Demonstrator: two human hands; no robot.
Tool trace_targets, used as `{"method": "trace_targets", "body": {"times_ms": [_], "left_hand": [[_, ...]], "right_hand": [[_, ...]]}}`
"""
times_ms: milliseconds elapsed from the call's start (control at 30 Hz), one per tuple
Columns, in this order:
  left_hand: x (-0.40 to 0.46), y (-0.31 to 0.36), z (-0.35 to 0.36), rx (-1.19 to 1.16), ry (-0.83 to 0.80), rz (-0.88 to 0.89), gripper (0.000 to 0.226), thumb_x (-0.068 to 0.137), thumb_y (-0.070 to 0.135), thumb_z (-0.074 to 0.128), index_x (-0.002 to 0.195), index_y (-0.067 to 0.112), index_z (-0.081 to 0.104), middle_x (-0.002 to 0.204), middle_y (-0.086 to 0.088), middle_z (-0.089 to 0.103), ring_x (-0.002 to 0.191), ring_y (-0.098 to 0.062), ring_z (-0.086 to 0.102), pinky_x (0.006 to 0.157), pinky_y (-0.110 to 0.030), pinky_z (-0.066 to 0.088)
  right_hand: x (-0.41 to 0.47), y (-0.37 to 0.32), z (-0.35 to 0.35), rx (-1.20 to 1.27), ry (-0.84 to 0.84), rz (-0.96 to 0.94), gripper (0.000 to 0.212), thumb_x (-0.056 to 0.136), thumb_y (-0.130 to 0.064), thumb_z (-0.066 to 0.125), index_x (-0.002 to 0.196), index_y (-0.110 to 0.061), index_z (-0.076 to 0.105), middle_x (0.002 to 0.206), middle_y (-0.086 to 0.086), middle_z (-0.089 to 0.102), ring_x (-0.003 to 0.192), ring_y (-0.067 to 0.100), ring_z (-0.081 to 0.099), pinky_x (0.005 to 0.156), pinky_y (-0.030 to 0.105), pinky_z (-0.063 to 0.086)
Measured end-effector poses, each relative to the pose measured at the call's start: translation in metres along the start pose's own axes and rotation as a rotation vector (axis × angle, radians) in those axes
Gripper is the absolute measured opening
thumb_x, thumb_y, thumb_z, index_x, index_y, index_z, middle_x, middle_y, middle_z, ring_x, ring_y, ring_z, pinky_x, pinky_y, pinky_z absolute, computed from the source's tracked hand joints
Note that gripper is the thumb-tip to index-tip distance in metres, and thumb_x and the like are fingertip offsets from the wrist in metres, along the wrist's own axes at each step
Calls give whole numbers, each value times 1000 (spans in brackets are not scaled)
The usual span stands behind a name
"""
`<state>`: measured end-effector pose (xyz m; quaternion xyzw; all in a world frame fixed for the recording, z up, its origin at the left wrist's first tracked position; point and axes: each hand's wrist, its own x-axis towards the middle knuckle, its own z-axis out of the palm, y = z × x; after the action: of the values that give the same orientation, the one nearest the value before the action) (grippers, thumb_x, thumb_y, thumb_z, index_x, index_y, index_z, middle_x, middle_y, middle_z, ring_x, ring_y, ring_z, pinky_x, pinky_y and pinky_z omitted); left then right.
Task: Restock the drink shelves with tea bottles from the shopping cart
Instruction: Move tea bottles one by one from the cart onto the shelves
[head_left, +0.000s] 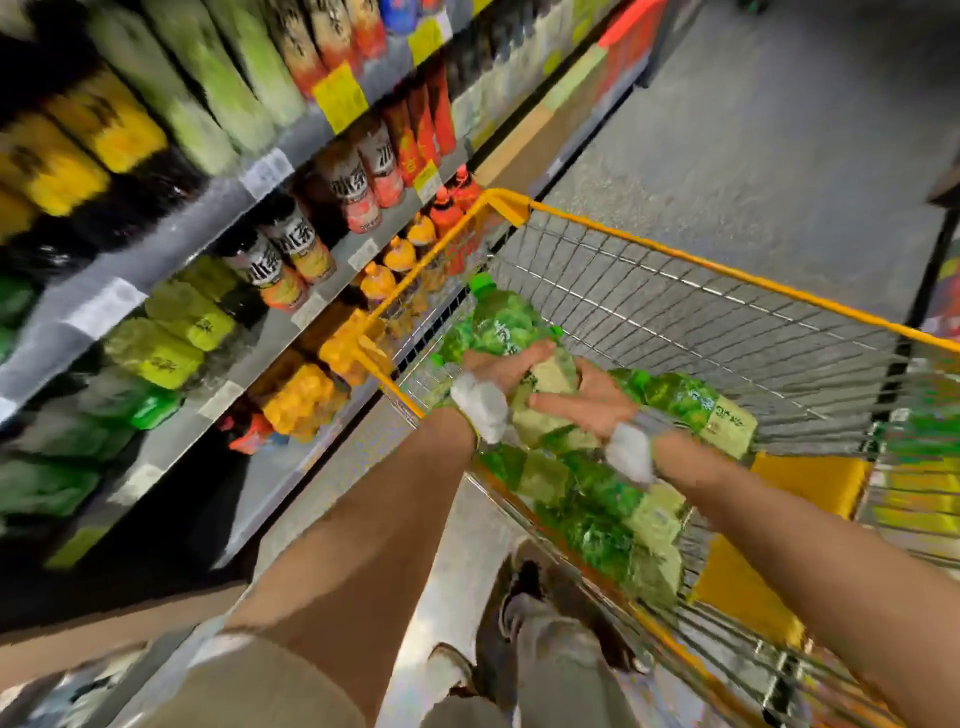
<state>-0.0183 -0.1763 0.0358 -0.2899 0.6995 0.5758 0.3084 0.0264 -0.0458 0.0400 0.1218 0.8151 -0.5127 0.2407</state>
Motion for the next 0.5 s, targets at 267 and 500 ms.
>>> {"method": "trace_targets", "body": {"times_ms": [267,500], "left_hand": [[-70,-2,-99,-113,99,246,119,32,71,84,132,16,51,123,-4,65,103,-27,65,83,-38,55],[-98,-31,-194,-218,249,319,122,24,77,78,126,13,56,120,-5,66,103,-27,66,88,-45,56]], "right_hand": [[-33,-76,55,-219,-5,-135,77,46,-60,80,109,-24,55,99,-1,67,90,20,65,82,41,55],[-61,-134,133,-158,-79,-306,44,74,-15,80,105,-21,49,90,-10,62,81,6,59,81,26,48]]}}
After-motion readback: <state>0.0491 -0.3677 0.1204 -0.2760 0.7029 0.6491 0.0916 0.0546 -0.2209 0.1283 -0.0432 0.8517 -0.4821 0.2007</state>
